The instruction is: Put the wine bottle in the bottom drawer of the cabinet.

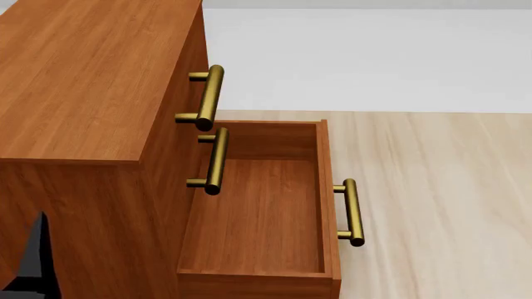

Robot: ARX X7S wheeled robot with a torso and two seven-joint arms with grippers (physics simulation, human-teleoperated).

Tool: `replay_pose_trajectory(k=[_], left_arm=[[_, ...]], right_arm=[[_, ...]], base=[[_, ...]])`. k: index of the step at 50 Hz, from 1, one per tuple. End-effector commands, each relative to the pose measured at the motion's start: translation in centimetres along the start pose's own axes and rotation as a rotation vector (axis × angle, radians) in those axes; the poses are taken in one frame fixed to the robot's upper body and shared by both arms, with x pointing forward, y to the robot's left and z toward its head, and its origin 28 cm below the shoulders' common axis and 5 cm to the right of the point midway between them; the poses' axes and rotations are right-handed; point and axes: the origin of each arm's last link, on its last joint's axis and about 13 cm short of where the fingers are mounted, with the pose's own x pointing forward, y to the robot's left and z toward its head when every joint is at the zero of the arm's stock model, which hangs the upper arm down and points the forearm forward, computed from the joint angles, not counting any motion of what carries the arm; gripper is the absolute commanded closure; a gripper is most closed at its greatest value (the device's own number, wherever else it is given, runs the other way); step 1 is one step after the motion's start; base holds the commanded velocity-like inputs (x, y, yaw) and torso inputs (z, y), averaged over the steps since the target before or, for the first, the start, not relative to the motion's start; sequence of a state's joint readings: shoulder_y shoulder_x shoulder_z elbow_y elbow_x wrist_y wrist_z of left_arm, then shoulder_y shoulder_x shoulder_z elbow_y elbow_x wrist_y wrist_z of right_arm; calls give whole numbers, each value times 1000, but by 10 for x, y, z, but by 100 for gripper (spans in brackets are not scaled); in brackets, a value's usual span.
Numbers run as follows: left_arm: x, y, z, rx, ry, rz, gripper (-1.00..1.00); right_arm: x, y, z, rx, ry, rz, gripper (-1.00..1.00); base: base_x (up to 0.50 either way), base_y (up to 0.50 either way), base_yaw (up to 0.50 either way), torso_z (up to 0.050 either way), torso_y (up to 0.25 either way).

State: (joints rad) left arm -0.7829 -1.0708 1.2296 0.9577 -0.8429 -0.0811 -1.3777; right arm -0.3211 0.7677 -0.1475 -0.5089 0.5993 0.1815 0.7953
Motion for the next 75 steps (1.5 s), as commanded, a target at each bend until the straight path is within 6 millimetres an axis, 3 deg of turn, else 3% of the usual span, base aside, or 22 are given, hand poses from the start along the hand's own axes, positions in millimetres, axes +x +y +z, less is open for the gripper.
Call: replay_pose_trajectory(k=[1, 74, 75], left_arm=[[0, 0, 0, -1, 1, -1, -100], [0, -1, -3, -5, 7, -2, -100], [0, -1, -3, -5, 8, -2, -100]], right_arm=[[3, -1, -7, 8, 15, -9, -100], [15, 1, -34, 19, 80, -25, -100], [15, 1, -34, 20, 80, -25, 100]], base=[[0, 0, 0, 0, 0], [0, 0, 0, 0, 0], [0, 0, 0, 0, 0]])
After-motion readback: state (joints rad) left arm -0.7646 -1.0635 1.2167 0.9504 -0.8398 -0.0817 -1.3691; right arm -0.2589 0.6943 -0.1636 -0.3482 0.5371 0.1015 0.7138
